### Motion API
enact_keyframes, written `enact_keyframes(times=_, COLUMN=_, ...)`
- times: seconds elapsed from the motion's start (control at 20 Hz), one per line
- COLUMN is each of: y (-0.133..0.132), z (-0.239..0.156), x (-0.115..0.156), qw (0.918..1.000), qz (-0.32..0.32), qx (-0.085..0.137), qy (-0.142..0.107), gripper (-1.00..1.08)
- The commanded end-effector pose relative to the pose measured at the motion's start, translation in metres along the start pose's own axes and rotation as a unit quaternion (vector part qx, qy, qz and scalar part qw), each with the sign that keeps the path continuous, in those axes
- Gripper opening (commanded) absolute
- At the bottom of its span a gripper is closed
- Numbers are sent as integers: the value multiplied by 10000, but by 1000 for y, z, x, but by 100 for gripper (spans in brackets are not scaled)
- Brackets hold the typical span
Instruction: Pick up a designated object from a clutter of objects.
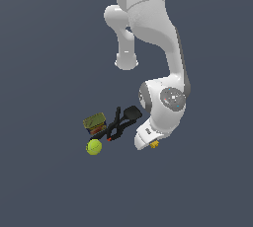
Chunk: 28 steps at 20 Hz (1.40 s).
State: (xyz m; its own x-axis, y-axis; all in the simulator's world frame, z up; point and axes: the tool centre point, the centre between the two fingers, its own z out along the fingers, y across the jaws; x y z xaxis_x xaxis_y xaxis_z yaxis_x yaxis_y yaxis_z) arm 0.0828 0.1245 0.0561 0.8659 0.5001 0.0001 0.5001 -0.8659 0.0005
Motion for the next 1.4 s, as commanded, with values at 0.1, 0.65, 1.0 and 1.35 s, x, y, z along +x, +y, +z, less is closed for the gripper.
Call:
enact_keyframes(times=0.1, y=-1, z=24, x=-1, qw=10000, qz=-7, qx=2, qy=-4, gripper=100)
enact_keyframes(times=0.65, y=0, z=39, x=0, qw=10000, qz=-10, qx=2, qy=-2, gripper=-100)
enact_keyframes(times=1.0, y=0, z=39, x=0, qw=10000, qz=-10, qx=2, qy=-2, gripper=-100)
enact_keyframes(times=1.35, y=-2, z=28, x=-3, qw=10000, qz=-10, qx=2, qy=-2, gripper=-100)
